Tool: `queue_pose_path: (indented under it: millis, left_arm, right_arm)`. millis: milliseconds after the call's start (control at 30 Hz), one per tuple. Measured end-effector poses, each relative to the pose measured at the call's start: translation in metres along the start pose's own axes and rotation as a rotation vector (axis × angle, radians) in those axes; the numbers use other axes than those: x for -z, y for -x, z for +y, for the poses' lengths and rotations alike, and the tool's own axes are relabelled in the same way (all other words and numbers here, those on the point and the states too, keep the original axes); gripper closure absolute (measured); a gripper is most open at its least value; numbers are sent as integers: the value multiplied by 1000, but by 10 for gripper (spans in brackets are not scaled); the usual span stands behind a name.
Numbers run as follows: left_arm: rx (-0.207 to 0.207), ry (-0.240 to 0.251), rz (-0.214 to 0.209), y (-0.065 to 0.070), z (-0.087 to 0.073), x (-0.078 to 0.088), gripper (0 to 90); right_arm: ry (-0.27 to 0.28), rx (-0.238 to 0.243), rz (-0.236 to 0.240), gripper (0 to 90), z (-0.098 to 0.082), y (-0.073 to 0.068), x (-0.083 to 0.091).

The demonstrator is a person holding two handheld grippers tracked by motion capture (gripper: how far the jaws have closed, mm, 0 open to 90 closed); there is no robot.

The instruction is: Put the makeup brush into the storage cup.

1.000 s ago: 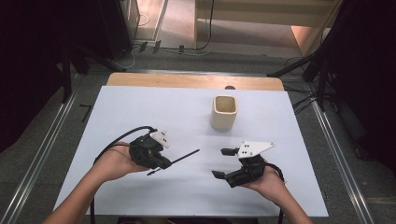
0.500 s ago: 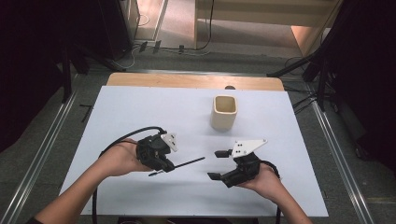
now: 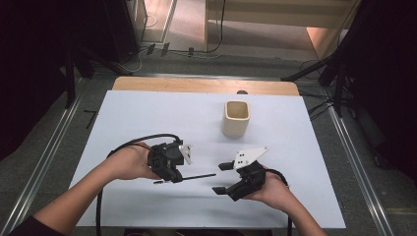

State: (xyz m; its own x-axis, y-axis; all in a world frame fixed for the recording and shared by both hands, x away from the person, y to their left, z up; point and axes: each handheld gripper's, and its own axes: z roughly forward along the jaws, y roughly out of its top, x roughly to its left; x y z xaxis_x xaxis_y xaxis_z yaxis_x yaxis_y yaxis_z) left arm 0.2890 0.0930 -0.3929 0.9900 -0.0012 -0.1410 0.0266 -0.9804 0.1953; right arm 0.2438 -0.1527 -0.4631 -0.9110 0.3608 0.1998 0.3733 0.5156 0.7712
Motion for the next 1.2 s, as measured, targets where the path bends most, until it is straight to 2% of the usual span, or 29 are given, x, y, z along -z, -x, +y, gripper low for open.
queue_pose_path:
  millis: [133,400,633,933,1200]
  left_arm:
    - [-22,-27,9,-1,3,0,855]
    - [-39,-67,-5,-2,5,-5,855]
    - [-51,-68,-16,-5,5,-7,854]
    - [-50,-43,-29,-4,7,-8,854]
    - [-74,-53,-29,-3,11,-11,854]
  right_arm:
    - [-17,6,6,223,1,-1,-5]
    - [-45,10,20,235,7,-4,-16]
    - [-60,27,29,252,10,-4,-22]
    - [-69,38,40,267,14,-6,-28]
    - [-83,41,63,330,17,-6,-34]
